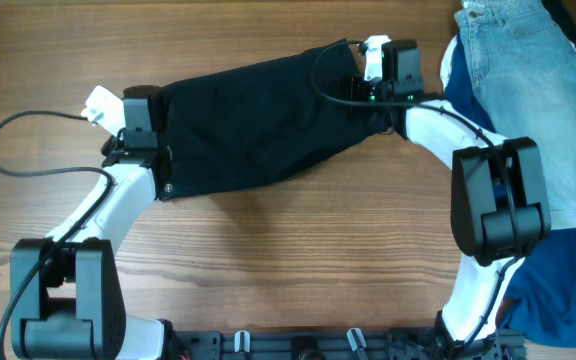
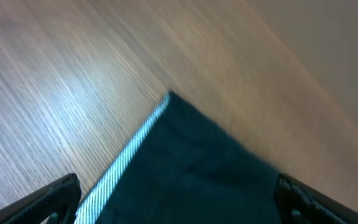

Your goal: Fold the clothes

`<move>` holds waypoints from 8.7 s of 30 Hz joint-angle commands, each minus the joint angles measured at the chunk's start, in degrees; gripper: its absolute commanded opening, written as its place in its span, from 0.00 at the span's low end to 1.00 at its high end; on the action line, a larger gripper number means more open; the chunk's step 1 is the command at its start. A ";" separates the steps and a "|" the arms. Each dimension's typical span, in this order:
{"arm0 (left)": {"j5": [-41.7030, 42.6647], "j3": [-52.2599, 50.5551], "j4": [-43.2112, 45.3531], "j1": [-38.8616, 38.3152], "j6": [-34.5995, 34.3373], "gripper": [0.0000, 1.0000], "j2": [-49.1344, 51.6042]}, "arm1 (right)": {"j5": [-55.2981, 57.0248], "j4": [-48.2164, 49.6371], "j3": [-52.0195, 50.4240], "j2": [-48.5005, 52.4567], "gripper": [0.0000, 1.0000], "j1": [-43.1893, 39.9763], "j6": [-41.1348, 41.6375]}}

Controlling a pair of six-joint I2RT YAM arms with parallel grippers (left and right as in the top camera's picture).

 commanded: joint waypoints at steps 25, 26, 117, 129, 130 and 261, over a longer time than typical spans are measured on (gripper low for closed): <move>20.96 0.44 -17.22 4.28 7.50 1.00 -0.98 | -6.08 -34.21 3.19 -1.81 0.04 3.45 -7.13; 20.96 0.44 -17.22 4.28 7.50 1.00 -0.98 | -5.92 -33.68 3.19 -0.52 0.04 2.67 -7.02; 37.05 37.92 -23.76 -12.37 18.73 0.04 11.61 | -21.88 -41.13 25.29 -1.29 0.09 -4.07 -8.83; 37.29 37.94 -16.41 -17.81 18.58 0.04 16.33 | -18.84 -41.09 24.94 1.68 0.04 -7.23 -4.17; 37.29 37.94 -16.72 -17.77 18.86 0.04 16.20 | -19.78 -40.83 24.94 3.63 0.04 -6.97 -4.17; 28.48 43.95 -1.81 15.41 77.20 0.87 47.30 | -14.84 -44.61 32.09 1.60 0.76 -22.64 1.68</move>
